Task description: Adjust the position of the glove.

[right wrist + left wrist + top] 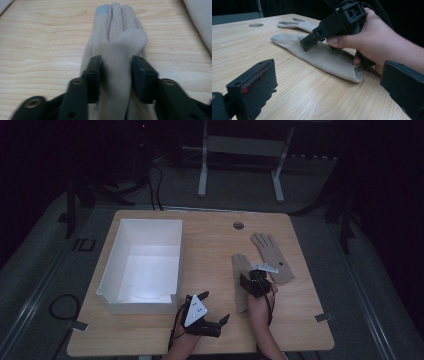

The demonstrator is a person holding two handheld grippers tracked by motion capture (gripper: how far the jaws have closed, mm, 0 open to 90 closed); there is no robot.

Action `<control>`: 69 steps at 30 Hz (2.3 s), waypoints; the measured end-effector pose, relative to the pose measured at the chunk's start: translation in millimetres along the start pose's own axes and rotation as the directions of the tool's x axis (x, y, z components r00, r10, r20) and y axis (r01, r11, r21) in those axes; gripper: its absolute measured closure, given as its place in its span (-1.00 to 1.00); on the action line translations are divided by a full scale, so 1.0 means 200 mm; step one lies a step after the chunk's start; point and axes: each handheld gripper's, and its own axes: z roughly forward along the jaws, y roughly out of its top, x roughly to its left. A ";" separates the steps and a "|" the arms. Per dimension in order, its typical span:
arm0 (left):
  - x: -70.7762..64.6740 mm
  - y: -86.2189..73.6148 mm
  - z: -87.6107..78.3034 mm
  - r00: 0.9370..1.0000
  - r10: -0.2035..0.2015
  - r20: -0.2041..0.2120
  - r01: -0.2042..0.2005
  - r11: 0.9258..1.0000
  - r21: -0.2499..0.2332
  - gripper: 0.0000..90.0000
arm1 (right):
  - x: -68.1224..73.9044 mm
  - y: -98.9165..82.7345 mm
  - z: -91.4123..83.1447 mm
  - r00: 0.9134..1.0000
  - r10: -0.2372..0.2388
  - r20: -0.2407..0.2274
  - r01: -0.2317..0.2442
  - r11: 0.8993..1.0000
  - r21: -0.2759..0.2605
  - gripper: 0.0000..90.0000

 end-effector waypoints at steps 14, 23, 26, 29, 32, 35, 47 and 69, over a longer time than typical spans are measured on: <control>0.00 0.00 0.00 1.000 -0.002 0.010 0.002 1.000 -0.002 -0.97 | -0.02 0.09 -0.10 0.994 -0.112 0.003 0.112 0.993 -0.033 0.08; 0.00 0.00 0.00 1.000 -0.005 0.011 0.005 1.000 -0.001 -0.97 | -0.18 0.25 -0.16 0.976 -0.217 -0.028 0.215 0.974 -0.067 0.02; 0.00 0.00 0.00 1.000 -0.007 0.010 0.007 1.000 -0.001 -0.97 | -0.25 0.30 -0.19 0.969 -0.247 -0.030 0.243 0.966 -0.087 0.01; 0.00 0.00 0.00 1.000 -0.004 0.010 0.004 1.000 0.001 -0.97 | -0.33 0.34 -0.19 0.963 -0.267 -0.029 0.264 0.961 -0.077 0.04; 0.00 0.00 0.00 1.000 -0.004 0.010 0.004 1.000 0.000 -0.98 | -0.40 0.36 -0.17 0.961 -0.273 -0.044 0.269 0.961 -0.065 0.04; 0.00 0.00 0.00 1.000 -0.008 0.010 0.008 1.000 -0.004 -0.97 | -0.47 0.39 -0.15 0.955 -0.292 -0.042 0.289 0.955 -0.064 0.02; 0.00 0.00 0.00 1.000 -0.007 0.012 0.007 1.000 -0.004 -0.97 | -0.68 0.45 -0.02 0.954 -0.296 -0.042 0.295 0.955 -0.035 0.04; 0.00 0.00 0.00 1.000 -0.006 0.013 0.006 1.000 -0.001 -0.97 | -0.70 0.37 0.27 0.965 -0.248 -0.080 0.251 0.968 0.029 0.78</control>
